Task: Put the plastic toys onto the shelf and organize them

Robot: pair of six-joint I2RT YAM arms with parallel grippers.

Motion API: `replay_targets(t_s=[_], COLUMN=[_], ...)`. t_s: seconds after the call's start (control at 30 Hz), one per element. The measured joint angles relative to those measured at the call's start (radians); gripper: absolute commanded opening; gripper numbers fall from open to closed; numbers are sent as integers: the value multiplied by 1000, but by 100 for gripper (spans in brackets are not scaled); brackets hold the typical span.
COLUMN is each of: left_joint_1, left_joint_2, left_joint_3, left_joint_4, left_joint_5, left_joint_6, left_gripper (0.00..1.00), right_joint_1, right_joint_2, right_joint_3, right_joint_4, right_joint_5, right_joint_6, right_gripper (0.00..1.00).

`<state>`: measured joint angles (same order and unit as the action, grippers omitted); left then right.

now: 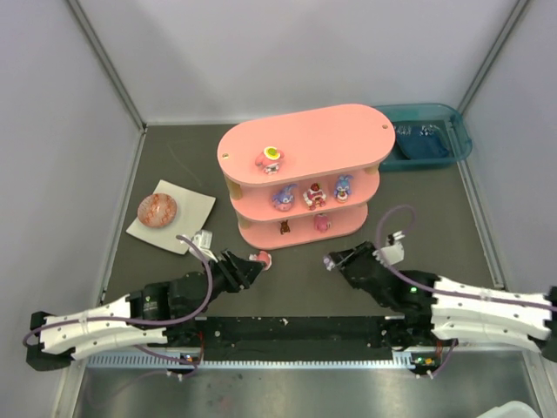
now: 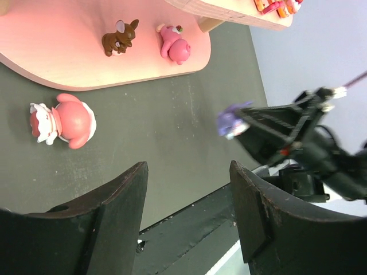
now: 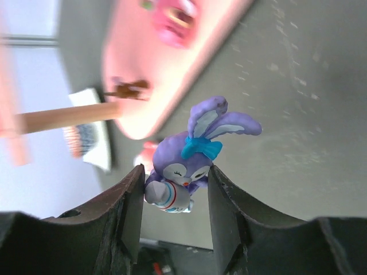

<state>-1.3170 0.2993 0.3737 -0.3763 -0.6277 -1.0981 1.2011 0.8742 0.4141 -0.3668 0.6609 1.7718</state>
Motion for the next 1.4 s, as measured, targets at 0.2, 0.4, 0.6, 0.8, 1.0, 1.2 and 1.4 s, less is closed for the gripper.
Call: replay_targets(t_s=[0.2, 0.4, 0.6, 0.8, 1.0, 1.2, 1.4], left_joint_1=[1, 1, 1, 1, 1, 1, 1], left_joint_2=[32, 56, 73, 69, 51, 18, -5], left_joint_3=[3, 3, 3, 4, 4, 6, 27], left_joint_4=[0, 20, 24, 20, 11, -6, -45], left_joint_5=[-1, 9, 10, 6, -2, -16, -35], left_joint_6=[-5, -20, -22, -18, -16, -16, -11], left_gripper=[63, 63, 63, 63, 63, 63, 64], right_joint_1=[0, 0, 0, 0, -1, -51, -80], right_joint_2=[-481, -617, -444, -97, 262, 459, 527], right_joint_3=[1, 163, 494, 927, 1309, 1385, 1408], right_joint_4=[-111, -229, -75, 88, 60, -25, -80], right_joint_5=[100, 222, 242, 208, 175, 126, 120], right_joint_6=[-200, -467, -978, -1462, -1772, -1886, -1906], right_gripper=[0, 0, 0, 0, 0, 0, 0])
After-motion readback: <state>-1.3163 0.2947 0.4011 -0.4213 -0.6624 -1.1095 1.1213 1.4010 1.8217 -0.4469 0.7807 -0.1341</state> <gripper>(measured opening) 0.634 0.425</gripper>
